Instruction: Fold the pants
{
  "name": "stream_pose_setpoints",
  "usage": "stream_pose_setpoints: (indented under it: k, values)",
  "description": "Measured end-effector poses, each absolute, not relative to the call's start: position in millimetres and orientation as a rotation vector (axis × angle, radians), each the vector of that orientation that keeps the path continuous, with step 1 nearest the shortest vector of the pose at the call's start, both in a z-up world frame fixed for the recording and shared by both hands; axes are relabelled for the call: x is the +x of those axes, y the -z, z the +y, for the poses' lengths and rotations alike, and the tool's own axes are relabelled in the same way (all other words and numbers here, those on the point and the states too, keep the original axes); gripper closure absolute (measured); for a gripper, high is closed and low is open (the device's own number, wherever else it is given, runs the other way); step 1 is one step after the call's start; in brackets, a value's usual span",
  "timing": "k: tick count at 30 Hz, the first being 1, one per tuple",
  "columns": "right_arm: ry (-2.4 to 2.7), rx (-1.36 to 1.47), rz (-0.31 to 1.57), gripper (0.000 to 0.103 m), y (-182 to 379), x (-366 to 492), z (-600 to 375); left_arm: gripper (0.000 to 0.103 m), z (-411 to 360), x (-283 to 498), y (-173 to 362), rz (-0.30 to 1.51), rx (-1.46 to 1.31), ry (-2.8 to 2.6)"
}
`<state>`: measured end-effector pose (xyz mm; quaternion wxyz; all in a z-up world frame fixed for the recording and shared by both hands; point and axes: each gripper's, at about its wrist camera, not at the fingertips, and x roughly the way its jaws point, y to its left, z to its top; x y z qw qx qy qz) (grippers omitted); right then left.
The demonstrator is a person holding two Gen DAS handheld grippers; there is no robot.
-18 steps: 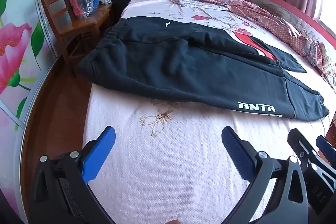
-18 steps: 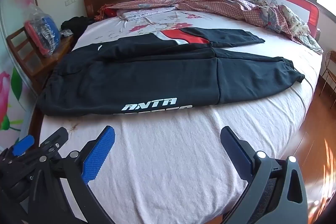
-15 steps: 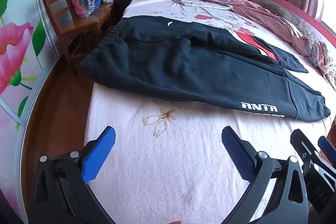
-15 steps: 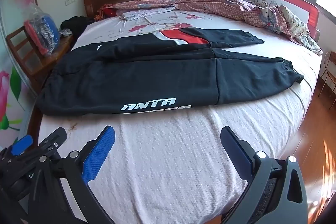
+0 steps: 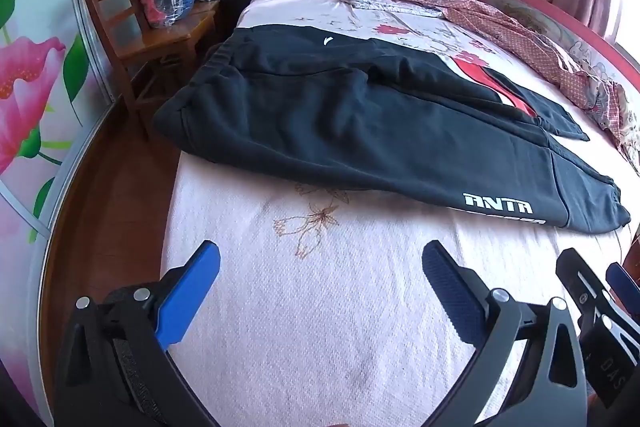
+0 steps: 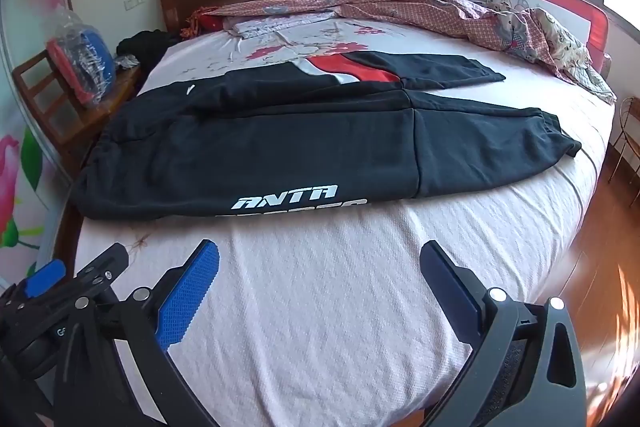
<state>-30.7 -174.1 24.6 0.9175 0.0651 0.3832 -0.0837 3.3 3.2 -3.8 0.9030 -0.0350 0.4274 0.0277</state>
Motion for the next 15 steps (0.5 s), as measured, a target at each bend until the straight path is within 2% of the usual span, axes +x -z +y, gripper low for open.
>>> stream_pose_setpoints:
  k: [15]
  values:
    - [0.175, 0.138, 0.786, 0.003, -23.0, -29.9, -174.1, 0.002, 6.6, 2.6, 2.7, 0.876, -0.077, -0.059]
